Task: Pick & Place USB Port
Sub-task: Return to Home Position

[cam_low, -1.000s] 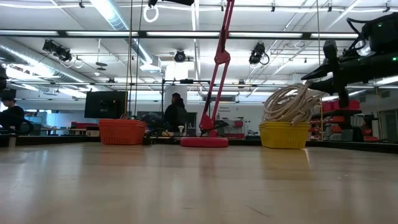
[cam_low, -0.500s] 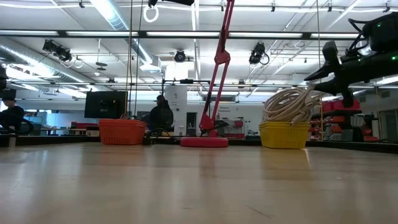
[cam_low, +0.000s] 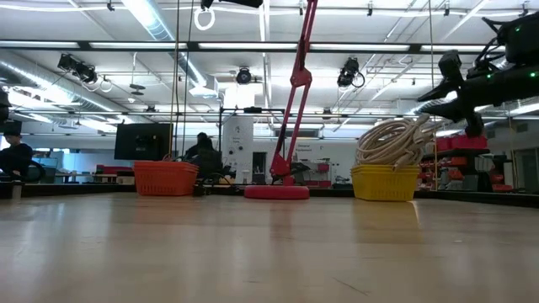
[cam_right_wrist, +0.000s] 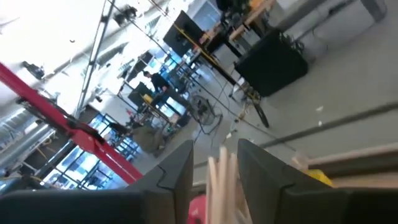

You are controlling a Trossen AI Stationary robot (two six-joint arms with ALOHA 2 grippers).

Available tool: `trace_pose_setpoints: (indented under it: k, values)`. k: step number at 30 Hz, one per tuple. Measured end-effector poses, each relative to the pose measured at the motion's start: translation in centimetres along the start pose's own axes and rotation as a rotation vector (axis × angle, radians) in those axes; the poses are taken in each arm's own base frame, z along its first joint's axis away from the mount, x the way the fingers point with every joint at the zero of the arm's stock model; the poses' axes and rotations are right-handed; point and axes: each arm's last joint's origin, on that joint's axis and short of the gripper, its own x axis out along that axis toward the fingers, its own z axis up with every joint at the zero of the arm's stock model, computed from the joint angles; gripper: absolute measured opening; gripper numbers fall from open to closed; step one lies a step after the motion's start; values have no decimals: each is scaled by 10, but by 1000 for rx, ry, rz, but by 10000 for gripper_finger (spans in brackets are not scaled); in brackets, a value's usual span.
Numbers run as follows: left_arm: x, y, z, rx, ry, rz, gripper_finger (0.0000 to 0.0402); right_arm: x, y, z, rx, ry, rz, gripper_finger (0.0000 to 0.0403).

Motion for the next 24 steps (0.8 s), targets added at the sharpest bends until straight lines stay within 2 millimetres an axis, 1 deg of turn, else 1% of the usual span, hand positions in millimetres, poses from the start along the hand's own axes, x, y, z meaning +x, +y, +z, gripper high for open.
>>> trace_pose_setpoints:
  k: [5,7,9,12,14,16,19,21,24]
  values:
    - [0,0,-1,3,9,3,51,-1,14,17,-53,-40,27,126]
    - [0,0,-1,4,11,3,51,-2,23,24,-57,-8,69,126]
    - [0,0,-2,6,16,4,51,-3,36,32,-52,43,148,126]
    - [0,0,-3,10,27,3,51,-9,64,46,-36,120,325,123]
    - [0,0,-3,12,30,-10,51,-17,90,61,-59,145,464,116]
    - [0,-1,-4,16,44,-24,51,-29,118,77,-99,132,590,106]
    - [-4,0,-6,22,62,-57,51,-55,158,103,-165,85,783,91]
    - [-12,2,-4,20,61,-77,51,-70,177,117,-186,75,884,83]
    - [-29,5,-4,17,70,-99,51,-84,191,128,-186,88,975,75]
